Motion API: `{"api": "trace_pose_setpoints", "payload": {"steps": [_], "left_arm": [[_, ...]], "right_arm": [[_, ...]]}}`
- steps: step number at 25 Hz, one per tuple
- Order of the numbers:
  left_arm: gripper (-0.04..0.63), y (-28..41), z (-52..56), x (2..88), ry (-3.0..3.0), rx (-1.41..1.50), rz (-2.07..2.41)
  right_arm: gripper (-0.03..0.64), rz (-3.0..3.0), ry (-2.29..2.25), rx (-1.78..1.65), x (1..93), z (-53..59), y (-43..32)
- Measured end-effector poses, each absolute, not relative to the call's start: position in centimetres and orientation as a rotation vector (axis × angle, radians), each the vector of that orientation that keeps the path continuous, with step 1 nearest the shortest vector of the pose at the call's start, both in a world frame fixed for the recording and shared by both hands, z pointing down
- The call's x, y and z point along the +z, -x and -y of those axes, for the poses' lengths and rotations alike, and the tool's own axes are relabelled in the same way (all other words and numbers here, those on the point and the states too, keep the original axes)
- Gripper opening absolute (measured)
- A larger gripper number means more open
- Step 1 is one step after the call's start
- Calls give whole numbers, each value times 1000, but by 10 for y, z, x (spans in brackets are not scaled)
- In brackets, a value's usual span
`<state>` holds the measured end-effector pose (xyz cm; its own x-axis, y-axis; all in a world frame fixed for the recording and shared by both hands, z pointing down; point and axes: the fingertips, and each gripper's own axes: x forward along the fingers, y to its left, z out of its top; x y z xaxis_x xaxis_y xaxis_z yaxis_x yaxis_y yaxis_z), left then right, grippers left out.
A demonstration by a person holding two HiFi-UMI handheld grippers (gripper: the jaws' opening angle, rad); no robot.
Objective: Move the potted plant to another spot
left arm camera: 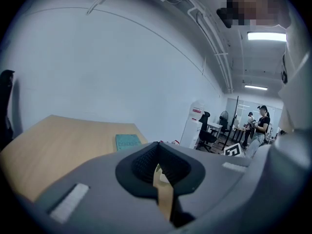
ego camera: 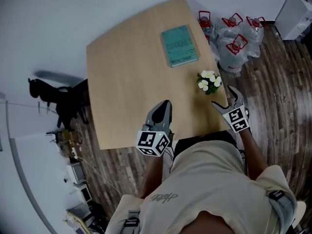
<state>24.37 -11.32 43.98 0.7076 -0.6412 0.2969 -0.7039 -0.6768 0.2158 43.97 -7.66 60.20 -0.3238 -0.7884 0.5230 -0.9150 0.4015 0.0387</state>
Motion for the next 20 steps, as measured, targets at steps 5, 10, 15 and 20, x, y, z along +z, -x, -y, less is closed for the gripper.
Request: {"api": "trace_pose_setpoints", "payload": {"steps": [5, 10, 15, 20], "left_arm": [[17, -257, 106, 445, -2565, 343, 1120], [17, -255, 103, 446, -2513, 371, 1199], [17, -246, 99, 448, -2454, 396, 1266], [17, -234, 99, 452, -2402, 415, 1325]], "right_arm": [[436, 2223, -1378, 390, 632, 91, -449], [436, 2242, -1300, 420, 653, 102, -446], [436, 2239, -1229, 423, 674, 114, -435], [436, 2231, -1231, 434, 685, 127, -428]]}}
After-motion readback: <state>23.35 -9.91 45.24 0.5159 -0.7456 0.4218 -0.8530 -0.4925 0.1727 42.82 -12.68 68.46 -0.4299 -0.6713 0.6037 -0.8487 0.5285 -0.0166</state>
